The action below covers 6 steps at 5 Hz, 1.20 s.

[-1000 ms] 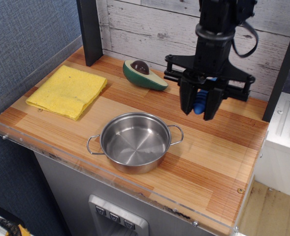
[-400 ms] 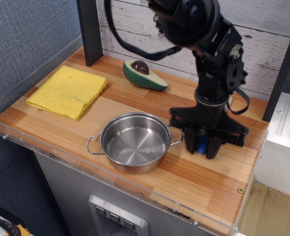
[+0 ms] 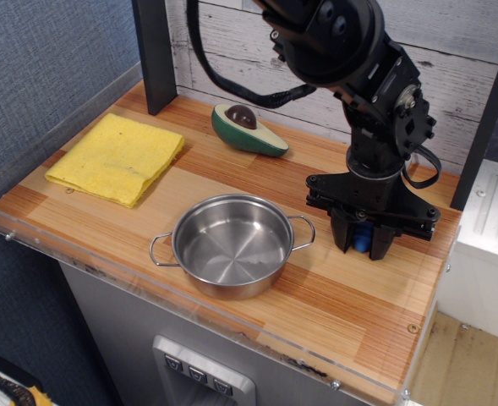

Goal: Move fork towards upper right corner of counter.

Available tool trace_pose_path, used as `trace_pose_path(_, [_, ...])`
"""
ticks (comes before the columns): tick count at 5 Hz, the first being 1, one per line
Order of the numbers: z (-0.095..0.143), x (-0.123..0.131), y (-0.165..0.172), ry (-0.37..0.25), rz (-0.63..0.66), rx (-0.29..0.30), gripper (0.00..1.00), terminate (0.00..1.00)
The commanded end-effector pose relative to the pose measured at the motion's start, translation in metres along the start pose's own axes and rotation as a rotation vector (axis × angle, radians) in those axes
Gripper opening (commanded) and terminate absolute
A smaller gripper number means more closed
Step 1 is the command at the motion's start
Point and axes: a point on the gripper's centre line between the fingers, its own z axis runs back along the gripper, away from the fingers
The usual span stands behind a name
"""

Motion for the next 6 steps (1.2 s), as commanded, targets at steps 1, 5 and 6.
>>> trace_pose_path(1, [-0.06,-0.048,0.013,0.109,-0.046,0.03,1.0,0.0])
trace_pose_path(5, [0.127,-0.012,0.032,-0.087,-0.013,-0.081,1.0,0.0])
trace_pose_path(6, [0.164,-0.007,0.031,-0.114,-0.021,-0.148,1.0,1.0])
